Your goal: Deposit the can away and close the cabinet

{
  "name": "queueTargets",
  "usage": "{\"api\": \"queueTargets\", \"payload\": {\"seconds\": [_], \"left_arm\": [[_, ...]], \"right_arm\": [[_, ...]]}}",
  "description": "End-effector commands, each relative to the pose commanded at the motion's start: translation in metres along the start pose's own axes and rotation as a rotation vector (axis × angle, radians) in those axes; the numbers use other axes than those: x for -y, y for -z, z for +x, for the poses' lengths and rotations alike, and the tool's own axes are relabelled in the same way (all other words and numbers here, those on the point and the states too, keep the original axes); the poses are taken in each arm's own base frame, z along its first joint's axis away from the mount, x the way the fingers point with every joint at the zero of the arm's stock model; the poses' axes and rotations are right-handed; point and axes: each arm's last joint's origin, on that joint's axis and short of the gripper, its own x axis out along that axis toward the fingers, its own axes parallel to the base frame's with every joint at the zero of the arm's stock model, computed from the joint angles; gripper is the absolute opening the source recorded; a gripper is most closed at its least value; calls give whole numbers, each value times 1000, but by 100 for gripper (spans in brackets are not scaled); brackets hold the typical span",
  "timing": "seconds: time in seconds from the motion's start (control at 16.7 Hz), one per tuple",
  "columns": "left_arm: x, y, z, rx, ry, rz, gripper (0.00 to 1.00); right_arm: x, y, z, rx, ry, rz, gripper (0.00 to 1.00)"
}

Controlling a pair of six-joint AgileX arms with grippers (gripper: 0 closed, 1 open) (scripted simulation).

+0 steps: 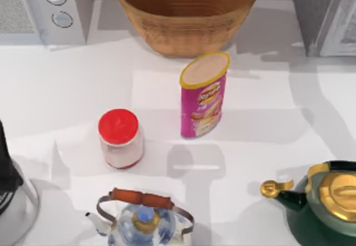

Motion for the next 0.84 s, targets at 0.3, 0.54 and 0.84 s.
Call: {"api": "queueTargets", "payload": {"seconds": [0.3,0.54,0.84], "left_arm": [[0,0,0,0,0,0,100],[0,0,0,0,0,0,100],[0,0,0,0,0,0,100]], "right_arm": [[8,-5,-8,17,45,-5,100],[7,-6,12,16,45,-5,100],[9,-5,42,17,45,-5,100]]}}
